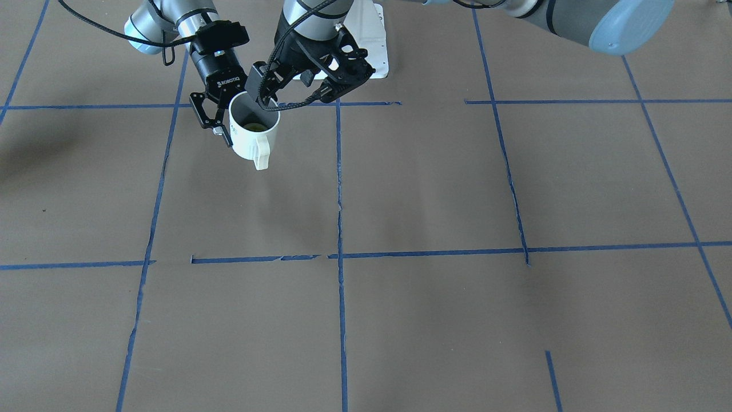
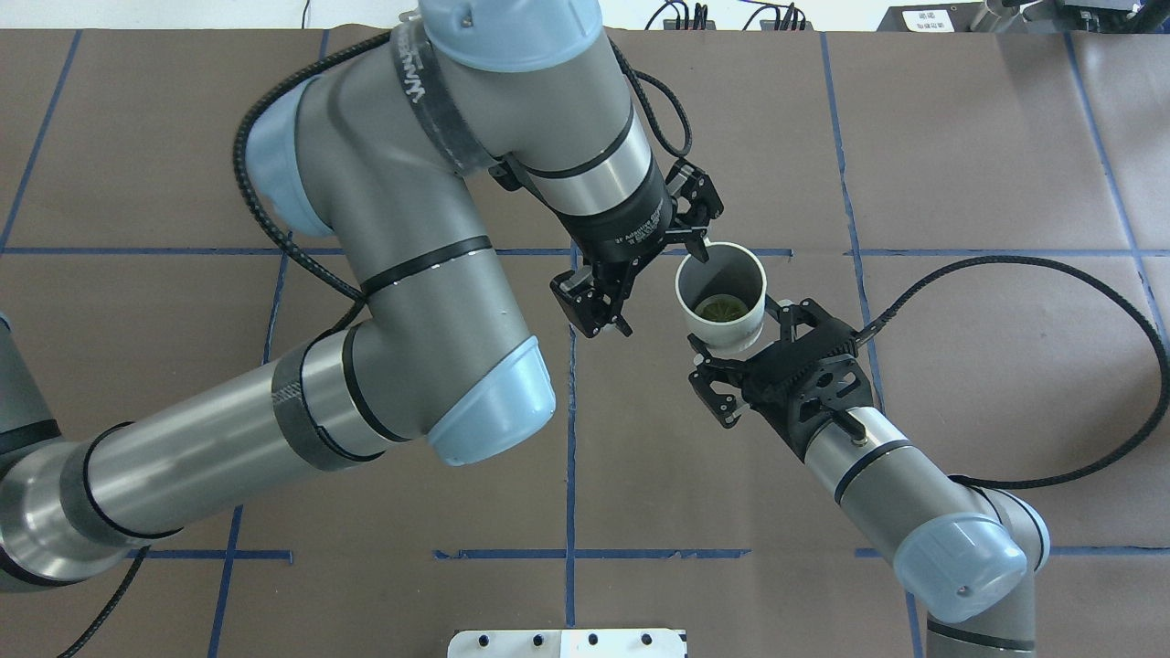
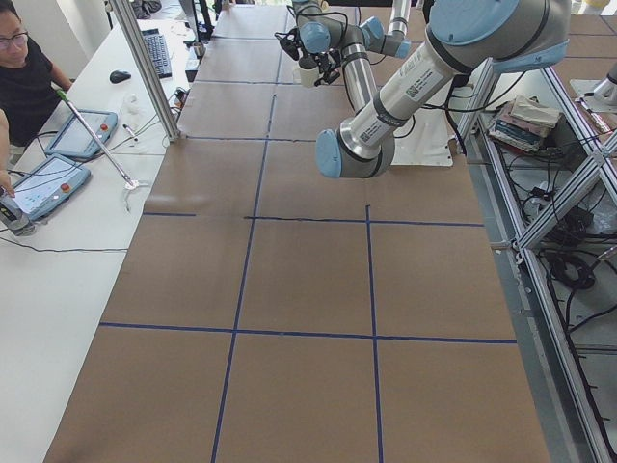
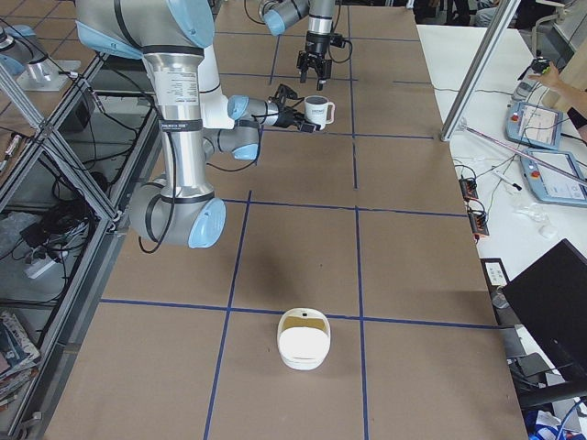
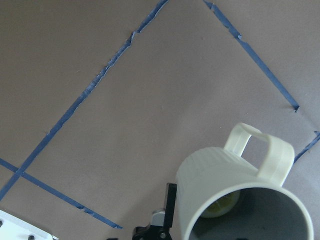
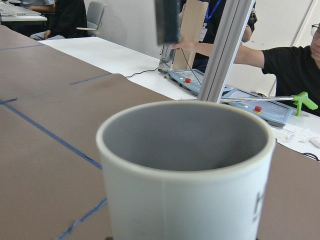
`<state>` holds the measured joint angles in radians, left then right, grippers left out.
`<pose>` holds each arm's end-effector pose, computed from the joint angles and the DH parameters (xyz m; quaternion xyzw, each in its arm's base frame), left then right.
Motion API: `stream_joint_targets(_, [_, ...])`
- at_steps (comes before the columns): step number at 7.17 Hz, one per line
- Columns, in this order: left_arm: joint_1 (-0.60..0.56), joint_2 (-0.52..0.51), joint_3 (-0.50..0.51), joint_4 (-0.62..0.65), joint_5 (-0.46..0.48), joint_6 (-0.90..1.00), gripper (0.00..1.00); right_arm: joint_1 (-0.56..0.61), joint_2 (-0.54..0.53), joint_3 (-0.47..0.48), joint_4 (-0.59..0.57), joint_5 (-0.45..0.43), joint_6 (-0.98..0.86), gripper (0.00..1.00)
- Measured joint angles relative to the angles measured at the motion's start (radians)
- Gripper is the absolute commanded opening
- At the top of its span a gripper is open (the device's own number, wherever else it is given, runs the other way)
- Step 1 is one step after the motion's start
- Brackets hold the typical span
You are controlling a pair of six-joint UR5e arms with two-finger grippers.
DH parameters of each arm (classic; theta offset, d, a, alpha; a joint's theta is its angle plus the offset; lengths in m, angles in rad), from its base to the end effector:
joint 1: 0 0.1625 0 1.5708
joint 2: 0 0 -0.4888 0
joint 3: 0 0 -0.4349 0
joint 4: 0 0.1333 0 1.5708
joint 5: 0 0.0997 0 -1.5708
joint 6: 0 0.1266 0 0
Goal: Left arm hands cup to right arm to dump lemon
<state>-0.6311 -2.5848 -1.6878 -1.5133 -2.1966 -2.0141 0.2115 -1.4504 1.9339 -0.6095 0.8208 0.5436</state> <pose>0.5608 -0.4831 -0.0114 -0.2177 0.5092 -0.2832 0.7830 -0.4899 -0.3298 0.3583 0.5809 -0.3414 -0.0546 0.7369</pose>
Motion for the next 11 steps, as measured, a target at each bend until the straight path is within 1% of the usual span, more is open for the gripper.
stream_joint_targets(2, [-0.033,0.055,-0.067,0.004,-0.001,0.0,1.0,0.002,-0.12,0.011,0.03,-0.074,0.078,0.16])
stream_joint_targets(3, [-0.036,0.074,-0.085,0.005,0.0,0.0,1.0,0.004,-0.192,0.009,0.09,-0.098,0.142,0.12])
stream_joint_targets(4, [-0.037,0.084,-0.091,0.006,0.002,0.0,1.0,0.013,-0.265,0.0,0.196,-0.109,0.207,0.1])
stream_joint_targets(5, [-0.038,0.091,-0.094,0.007,0.002,0.001,1.0,0.029,-0.335,-0.012,0.302,-0.113,0.261,0.03])
stream_joint_targets(6, [-0.039,0.099,-0.095,0.007,0.004,0.002,1.0,0.048,-0.384,-0.026,0.384,-0.112,0.292,0.03])
stream_joint_targets(7, [-0.041,0.11,-0.095,0.007,0.005,0.009,1.0,0.075,-0.412,-0.039,0.439,-0.094,0.312,0.02])
stream_joint_targets(8, [-0.044,0.121,-0.095,0.008,0.006,0.021,1.0,0.123,-0.424,-0.046,0.462,-0.036,0.321,0.03])
stream_joint_targets(9, [-0.045,0.134,-0.096,0.008,0.006,0.027,1.0,0.2,-0.428,-0.051,0.47,0.063,0.325,0.03])
stream_joint_targets(11, [-0.054,0.168,-0.098,0.008,0.009,0.063,1.0,0.384,-0.435,-0.068,0.474,0.305,0.328,0.03])
